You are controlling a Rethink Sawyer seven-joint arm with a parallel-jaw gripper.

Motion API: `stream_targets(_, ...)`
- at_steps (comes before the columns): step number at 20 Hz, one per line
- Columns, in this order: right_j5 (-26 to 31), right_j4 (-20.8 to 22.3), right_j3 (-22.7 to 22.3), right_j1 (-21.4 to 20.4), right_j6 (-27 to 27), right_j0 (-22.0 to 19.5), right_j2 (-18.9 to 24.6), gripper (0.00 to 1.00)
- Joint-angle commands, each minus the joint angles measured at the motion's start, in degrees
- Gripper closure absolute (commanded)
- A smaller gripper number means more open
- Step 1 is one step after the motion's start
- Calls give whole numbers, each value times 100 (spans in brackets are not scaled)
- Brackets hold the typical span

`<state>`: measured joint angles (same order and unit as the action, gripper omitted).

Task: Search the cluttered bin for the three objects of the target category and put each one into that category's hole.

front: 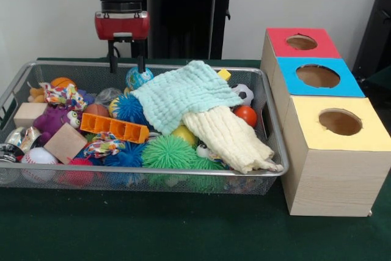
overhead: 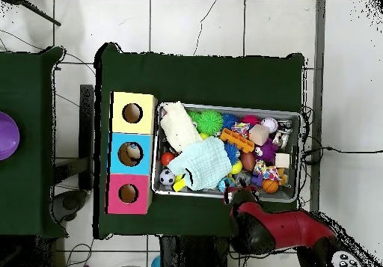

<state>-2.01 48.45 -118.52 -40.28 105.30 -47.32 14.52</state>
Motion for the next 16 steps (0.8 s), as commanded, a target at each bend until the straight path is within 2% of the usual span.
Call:
stream_targets(1,694,324,620,291,-446,-663,972,0)
stream_targets(7,969,394,691,339,-756,-1028,1343,0)
stream_targets(16,550,809,1034,497,-232,-415,689,0)
